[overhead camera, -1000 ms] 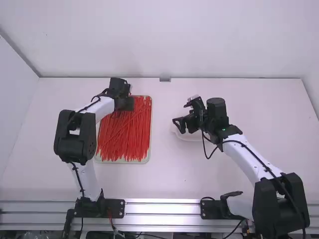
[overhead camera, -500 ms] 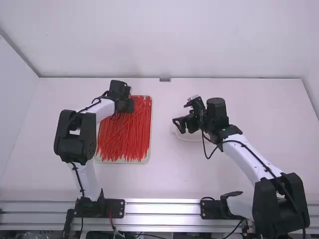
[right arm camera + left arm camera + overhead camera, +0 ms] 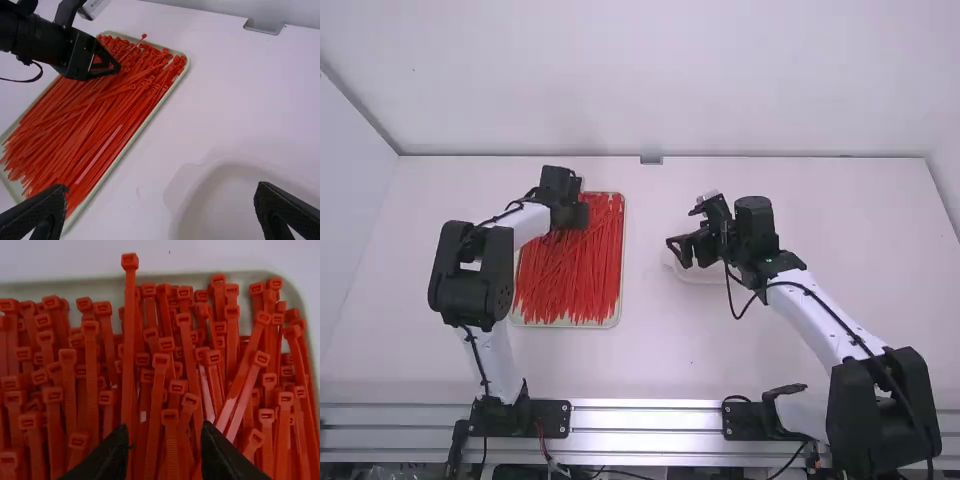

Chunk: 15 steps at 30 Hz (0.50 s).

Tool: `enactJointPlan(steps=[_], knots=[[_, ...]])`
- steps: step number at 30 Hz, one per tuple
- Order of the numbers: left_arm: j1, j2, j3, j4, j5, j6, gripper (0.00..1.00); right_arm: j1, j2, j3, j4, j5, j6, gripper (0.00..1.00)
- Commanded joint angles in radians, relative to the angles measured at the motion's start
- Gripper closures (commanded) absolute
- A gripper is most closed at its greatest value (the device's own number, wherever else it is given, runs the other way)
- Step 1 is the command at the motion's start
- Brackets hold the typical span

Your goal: Fasten the cable tie

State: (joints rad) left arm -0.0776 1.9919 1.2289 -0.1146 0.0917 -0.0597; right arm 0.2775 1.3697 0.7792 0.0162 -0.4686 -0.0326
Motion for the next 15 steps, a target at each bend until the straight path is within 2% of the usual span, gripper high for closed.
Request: enactJointPlan(steps=[1,15], knots=[[-0.001,0.006,-0.012,0.005,-0.003,-0.004,0.62,-0.002,0.005,0.026,0.002,-0.003,-0.002,0.00],[-0.001,0.034,-0.013,0.055,-0.003,-0.025,0.63,0.003,0.005,0.026,-0.001,-0.002,-0.002,0.00]])
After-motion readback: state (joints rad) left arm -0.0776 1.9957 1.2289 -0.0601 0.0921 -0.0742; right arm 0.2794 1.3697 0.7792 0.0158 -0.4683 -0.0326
